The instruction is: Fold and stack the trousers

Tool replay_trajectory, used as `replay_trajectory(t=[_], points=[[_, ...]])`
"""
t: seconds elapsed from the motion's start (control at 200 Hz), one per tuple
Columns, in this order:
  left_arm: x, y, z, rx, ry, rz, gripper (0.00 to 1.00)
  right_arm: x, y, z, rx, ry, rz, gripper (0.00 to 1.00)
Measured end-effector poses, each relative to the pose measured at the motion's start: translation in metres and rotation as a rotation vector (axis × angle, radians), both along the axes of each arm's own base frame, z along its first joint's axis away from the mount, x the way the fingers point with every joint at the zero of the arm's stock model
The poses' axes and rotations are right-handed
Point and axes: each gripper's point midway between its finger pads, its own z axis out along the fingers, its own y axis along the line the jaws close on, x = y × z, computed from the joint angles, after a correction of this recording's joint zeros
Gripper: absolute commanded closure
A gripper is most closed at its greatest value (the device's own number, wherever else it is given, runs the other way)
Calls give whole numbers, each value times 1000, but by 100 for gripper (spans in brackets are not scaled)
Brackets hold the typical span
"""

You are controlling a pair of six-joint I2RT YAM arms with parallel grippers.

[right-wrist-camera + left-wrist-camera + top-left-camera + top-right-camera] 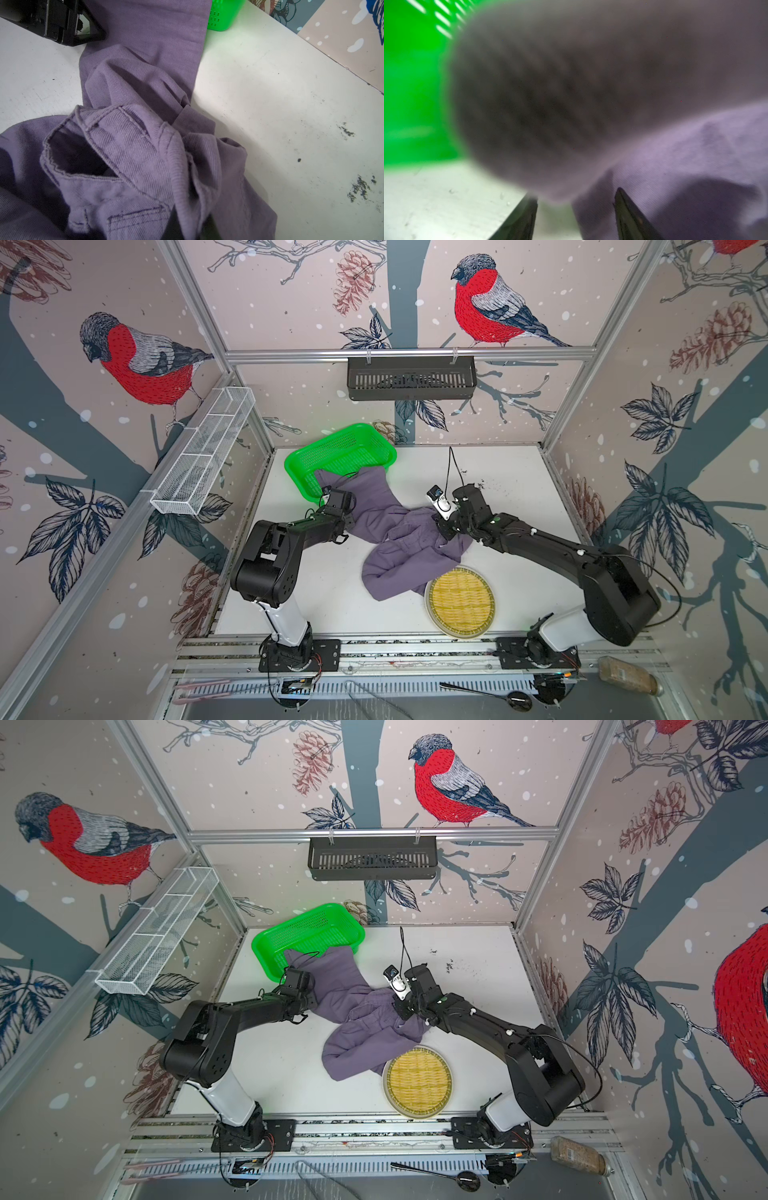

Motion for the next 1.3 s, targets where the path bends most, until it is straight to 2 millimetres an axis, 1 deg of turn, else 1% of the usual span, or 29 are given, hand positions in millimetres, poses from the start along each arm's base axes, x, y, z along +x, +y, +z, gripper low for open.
replay_trajectory(t=[0.06,0.165,0.28,0.34,0.43,0.505,0.535,0.575,0.635,0.7,0.765,0.855,0.911,0.916,0.936,1.036,1.041,1.046,1.086,1.091,1.131,1.136,1.141,1.176,1.186,1.196,1.231,1.236,1.301], points=[[4,-1,2,2,-13,-12,41,0,-1,1,6,2,0,95],[17,-4,7,-7,-45,-21,44,0,-3,3,16,0,-1,95],[22,-6,-2,-9,-35,-30,47,-1,-7,6,31,1,-4,95],[25,-6,-3,-12,-42,-28,51,-2,-10,8,38,-3,-7,95],[28,-5,-3,-19,-54,-23,66,-1,-14,11,53,0,-21,95],[29,-6,-3,-25,-57,-26,84,-2,-17,13,66,0,-27,95],[30,-6,-2,-28,-58,-26,89,-2,-17,14,72,-1,-26,95],[30,-8,-1,-37,-58,-33,100,-1,-19,15,77,-2,-28,95],[29,-10,5,-49,-60,-44,100,2,-22,18,88,-7,-40,95],[28,-13,18,-63,-75,-54,100,6,-28,21,100,-13,-63,96],[30,-16,38,-79,-106,-70,100,9,-33,26,114,-24,-86,96],[30,-21,68,-95,-155,-92,100,12,-40,40,149,-51,-122,96],[26,-26,87,-105,-181,-114,100,17,-49,52,172,-82,-151,96],[25,-28,91,-108,-186,-120,100,17,-49,53,175,-84,-155,96],[24,-30,96,-109,-192,-129,100,19,-53,57,189,-93,-170,96],[12,-41,141,-120,-257,-178,100,27,-69,83,243,-157,-232,96],[10,-42,147,-119,-266,-184,100,27,-69,85,246,-161,-234,96],[10,-42,147,-119,-266,-184,100,27,-70,86,248,-165,-235,96],[3,-46,170,-115,-295,-209,100,29,-75,97,268,-194,-248,96],[3,-46,170,-115,-295,-209,100,30,-76,99,272,-198,-251,96],[-4,-50,197,-106,-338,-230,100,31,-79,109,296,-213,-264,96],[-5,-50,203,-103,-349,-232,100,32,-80,110,298,-215,-265,96],[-5,-50,203,-103,-349,-232,100,32,-80,112,301,-219,-266,96],[-13,-55,230,-96,-395,-253,100,34,-82,119,309,-234,-269,96],[-14,-56,233,-96,-401,-255,100,35,-82,121,313,-240,-270,96],[-17,-58,246,-90,-423,-265,100,35,-82,123,315,-243,-270,96],[-25,-61,268,-84,-461,-276,100,37,-83,129,322,-256,-270,96],[-28,-62,274,-82,-472,-278,100,37,-83,130,324,-259,-270,96],[-44,-64,314,-69,-542,-290,100,39,-82,140,338,-281,-266,96]])
